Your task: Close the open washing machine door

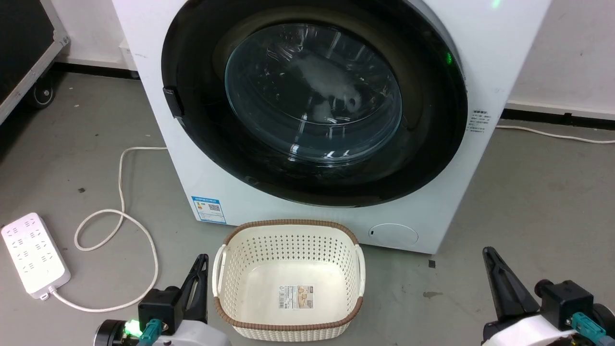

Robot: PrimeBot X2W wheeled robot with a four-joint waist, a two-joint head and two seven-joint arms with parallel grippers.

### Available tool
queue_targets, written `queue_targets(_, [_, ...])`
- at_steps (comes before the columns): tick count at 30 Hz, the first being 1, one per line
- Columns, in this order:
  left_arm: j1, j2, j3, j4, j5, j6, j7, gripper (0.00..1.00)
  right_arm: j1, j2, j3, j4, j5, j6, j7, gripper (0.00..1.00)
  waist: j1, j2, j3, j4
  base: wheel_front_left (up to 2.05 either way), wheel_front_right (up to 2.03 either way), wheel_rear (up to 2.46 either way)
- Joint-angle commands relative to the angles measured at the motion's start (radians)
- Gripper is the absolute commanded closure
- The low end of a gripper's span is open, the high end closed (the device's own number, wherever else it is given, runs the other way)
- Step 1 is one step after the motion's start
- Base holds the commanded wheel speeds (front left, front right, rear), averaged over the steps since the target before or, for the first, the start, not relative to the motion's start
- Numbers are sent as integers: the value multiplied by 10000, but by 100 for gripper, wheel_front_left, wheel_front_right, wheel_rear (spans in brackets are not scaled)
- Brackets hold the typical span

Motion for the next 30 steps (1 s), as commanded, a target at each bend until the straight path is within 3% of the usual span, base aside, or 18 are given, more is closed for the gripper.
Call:
queue_targets(1, [-169,2,35,-88,86,29,65,100,-163,32,23,-80,-102,-4,45,100,0,0,2,-8,0,0,0])
queue_targets(30, [-285,2,351,-457,316,142,720,100,-406,45,225,-157,-403,-6,702,100,0,0,42,-159,0,0,0])
